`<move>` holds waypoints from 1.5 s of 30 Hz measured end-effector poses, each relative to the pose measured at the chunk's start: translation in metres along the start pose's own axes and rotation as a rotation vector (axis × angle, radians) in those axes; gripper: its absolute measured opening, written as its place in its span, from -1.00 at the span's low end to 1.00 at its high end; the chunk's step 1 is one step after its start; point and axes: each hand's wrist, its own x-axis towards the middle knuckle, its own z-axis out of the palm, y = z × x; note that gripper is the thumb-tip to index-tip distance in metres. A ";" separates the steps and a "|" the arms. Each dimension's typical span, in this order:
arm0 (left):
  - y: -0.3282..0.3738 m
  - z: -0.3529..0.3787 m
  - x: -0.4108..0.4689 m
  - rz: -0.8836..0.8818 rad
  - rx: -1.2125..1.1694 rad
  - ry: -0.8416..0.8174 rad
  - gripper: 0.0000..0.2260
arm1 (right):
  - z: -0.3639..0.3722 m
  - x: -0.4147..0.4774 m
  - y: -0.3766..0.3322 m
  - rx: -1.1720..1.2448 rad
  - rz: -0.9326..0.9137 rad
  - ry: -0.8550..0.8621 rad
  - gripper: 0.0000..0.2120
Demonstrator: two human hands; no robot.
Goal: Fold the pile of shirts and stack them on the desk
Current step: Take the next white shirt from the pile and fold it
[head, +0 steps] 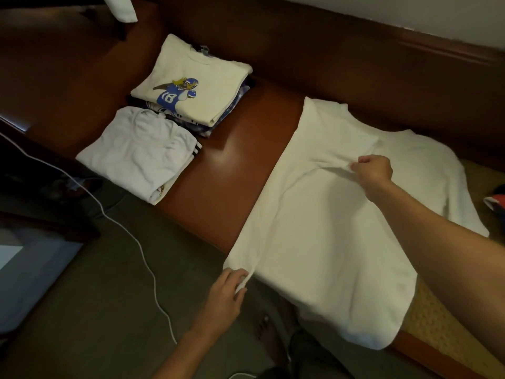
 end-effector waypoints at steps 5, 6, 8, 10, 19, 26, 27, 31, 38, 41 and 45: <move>-0.005 -0.009 -0.001 -0.048 -0.099 -0.060 -0.73 | -0.004 0.007 -0.004 0.010 -0.002 0.049 -0.80; -0.007 -0.011 0.000 -0.065 -0.105 -0.071 -0.76 | -0.003 0.007 -0.004 -0.019 0.019 0.024 -0.78; -0.010 -0.014 0.002 -0.122 -0.081 -0.064 -0.78 | -0.001 0.007 -0.003 -0.078 0.082 -0.045 -0.69; -0.011 -0.017 0.007 -0.217 -0.068 0.020 -0.77 | 0.000 0.005 0.000 -0.104 0.113 -0.073 -0.61; 0.003 -0.018 0.033 -0.636 -0.392 0.006 -0.85 | -0.003 0.003 0.000 -0.053 0.007 -0.018 -0.77; 0.022 -0.042 0.048 -0.491 -0.084 0.066 -0.79 | -0.025 0.006 -0.008 -0.166 0.036 -0.071 -0.73; 0.027 -0.045 0.060 -0.469 -0.079 0.076 -0.78 | -0.027 0.009 -0.009 -0.191 0.072 -0.090 -0.69; 0.057 -0.051 0.130 -0.360 -0.085 0.084 -0.80 | -0.032 0.026 -0.014 -0.131 0.135 -0.013 -0.61; 0.112 -0.042 0.298 -0.314 -0.254 0.071 -0.75 | -0.024 0.066 -0.020 -0.170 0.188 0.077 -0.52; 0.123 -0.032 0.361 -0.364 -0.331 0.041 -0.69 | -0.013 0.075 -0.021 -0.273 0.180 0.103 -0.51; 0.135 -0.018 0.424 -0.410 -0.280 -0.041 -0.51 | -0.003 0.086 -0.016 -0.338 0.142 0.134 -0.73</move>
